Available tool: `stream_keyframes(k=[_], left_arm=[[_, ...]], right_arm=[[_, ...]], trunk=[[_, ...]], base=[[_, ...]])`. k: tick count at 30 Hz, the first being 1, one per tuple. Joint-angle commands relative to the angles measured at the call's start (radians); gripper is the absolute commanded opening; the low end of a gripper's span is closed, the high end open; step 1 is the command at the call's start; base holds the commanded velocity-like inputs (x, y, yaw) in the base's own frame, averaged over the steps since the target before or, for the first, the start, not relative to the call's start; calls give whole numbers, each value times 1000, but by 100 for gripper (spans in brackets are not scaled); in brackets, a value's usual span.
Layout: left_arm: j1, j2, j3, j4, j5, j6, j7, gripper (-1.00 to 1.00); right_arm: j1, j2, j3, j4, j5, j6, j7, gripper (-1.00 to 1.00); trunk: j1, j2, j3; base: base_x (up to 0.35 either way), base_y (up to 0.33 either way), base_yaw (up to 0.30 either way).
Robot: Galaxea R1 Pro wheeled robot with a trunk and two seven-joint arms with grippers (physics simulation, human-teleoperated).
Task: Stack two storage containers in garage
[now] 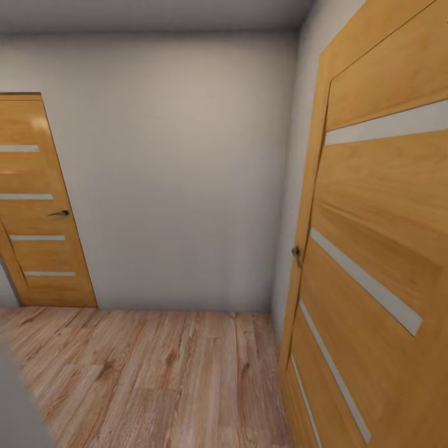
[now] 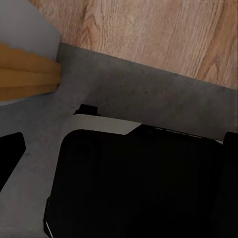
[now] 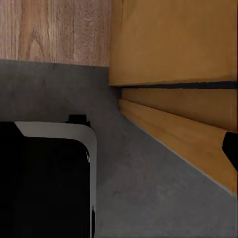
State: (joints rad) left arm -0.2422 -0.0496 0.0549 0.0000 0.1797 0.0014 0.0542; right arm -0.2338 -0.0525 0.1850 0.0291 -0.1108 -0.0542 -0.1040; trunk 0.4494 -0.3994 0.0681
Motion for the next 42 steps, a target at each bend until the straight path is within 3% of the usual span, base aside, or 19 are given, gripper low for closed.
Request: stream_keyframes(k=[1,13,23,42], left_arm=[[0,0,5,0,4,0,3,100],[0,3,6,0,6,0,3,100],[0,4,6,0,6,0,3,100],[0,3,5,0,6,0,3,100]], right_arm=[[-1,0,9,3,-10,-6,0,100],[-1,2,9,3,-10,-6,-1,100],[-1,0,8,3,-10,-6,0,100],[-1,-1,8,3,-10,-6,0,100]], trunk=[[1,-1,0],[1,-1,0],[1,-1,0],[1,-1,0]], base=[[139,-205,0],[40,-49,6],[0,0,186],[0,0,8]])
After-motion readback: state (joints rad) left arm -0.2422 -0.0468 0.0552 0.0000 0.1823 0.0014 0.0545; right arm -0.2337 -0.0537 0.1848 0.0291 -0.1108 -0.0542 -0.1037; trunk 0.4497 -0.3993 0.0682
